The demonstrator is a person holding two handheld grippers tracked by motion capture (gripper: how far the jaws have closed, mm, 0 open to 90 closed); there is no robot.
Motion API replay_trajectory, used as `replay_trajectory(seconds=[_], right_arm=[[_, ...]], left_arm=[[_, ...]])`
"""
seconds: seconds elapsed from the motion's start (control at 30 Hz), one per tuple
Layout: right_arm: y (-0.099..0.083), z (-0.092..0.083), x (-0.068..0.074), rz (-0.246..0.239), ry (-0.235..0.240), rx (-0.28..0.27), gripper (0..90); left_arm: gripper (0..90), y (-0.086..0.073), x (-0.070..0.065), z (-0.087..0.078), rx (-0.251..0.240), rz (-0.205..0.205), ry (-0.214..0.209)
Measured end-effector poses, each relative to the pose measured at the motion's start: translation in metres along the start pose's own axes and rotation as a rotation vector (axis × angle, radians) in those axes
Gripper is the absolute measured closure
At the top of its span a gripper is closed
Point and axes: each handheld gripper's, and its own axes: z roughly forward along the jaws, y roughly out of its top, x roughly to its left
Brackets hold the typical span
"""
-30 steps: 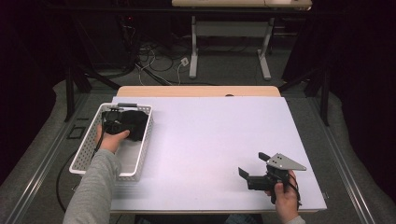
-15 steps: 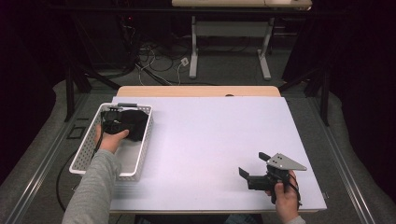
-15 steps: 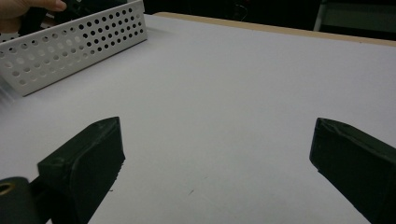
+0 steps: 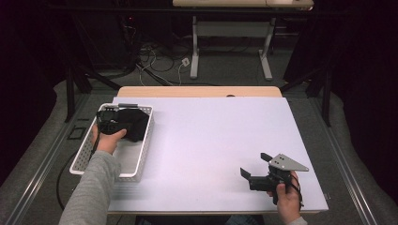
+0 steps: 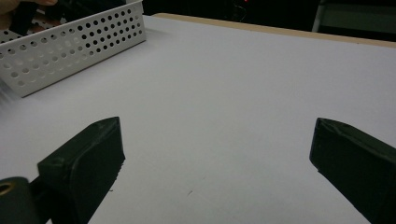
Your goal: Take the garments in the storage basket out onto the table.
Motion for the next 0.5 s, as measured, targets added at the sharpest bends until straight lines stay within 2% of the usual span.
replay_trajectory(seconds=[0.37, 0.5], right_arm=[[0.000, 0.000, 0.000, 0.003, -0.001, -0.003, 2.8], [0.000, 0.001, 0.001, 0.003, -0.003, -0.007, 2.7]], left_arm=[[48.6, -0.004, -0.001, -0.012, -0.046, -0.003, -0.007], [48.7, -0.006, -0.001, -0.017, -0.063, -0.015, -0.013]])
